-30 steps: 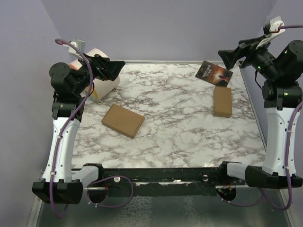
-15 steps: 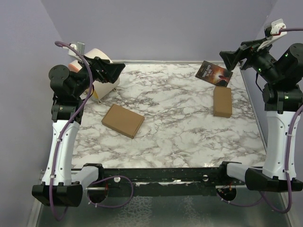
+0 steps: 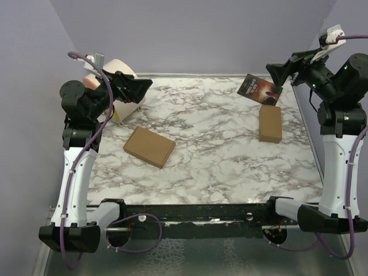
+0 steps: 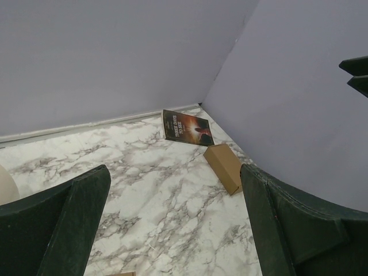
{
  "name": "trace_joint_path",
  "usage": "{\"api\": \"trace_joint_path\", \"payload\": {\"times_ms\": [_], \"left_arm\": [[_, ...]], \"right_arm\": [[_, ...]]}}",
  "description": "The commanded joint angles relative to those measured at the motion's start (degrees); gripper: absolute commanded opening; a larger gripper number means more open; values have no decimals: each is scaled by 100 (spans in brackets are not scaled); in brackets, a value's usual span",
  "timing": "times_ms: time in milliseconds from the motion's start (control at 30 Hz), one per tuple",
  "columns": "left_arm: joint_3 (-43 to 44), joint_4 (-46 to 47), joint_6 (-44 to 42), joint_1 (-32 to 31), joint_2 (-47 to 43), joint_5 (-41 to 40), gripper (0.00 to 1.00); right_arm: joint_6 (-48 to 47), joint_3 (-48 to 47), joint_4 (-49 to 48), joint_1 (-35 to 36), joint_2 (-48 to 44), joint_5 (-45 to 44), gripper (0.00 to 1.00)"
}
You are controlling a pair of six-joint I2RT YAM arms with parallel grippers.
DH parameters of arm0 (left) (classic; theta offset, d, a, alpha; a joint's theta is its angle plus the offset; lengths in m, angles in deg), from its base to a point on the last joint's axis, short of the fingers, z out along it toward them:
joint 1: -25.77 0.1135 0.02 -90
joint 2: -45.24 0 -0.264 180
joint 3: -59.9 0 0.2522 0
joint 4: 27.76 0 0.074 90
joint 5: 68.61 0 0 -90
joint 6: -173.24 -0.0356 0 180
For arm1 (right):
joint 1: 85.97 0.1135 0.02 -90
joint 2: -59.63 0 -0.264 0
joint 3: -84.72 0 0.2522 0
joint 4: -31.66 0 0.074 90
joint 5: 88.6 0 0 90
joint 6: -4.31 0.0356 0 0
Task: Fold the paper box
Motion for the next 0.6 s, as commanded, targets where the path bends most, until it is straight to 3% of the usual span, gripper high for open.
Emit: {"api": "trace_joint_path", "payload": {"times_ms": [0, 567], "left_arm": [[-54, 65, -68, 22, -101, 158, 99], [-85, 33, -129, 22, -65, 176, 99]], "right_arm": [[-38, 25, -82, -18, -119, -140, 100], [-23, 132, -106, -25, -136, -79, 100]]}}
